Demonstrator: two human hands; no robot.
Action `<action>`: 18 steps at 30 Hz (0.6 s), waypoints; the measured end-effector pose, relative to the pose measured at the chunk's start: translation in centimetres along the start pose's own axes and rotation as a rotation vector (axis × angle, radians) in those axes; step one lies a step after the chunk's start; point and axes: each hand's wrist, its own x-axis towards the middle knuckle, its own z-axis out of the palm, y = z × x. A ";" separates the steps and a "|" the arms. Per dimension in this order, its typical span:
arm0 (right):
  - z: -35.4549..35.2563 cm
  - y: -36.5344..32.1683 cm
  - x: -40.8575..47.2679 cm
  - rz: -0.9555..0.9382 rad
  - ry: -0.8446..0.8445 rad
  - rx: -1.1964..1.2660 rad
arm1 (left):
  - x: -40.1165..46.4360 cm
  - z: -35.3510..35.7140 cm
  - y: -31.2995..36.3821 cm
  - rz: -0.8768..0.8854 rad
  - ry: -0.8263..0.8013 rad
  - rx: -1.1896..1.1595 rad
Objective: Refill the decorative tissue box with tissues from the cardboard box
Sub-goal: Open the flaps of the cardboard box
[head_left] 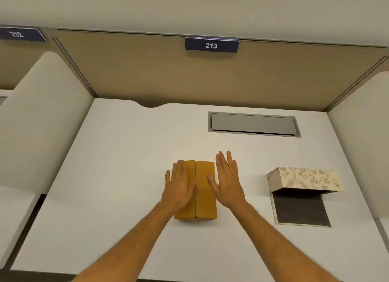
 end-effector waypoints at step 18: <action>6.8 -1.2 -3.6 0.165 -0.308 0.102 | 0.2 3.0 0.6 -0.128 -0.090 -0.236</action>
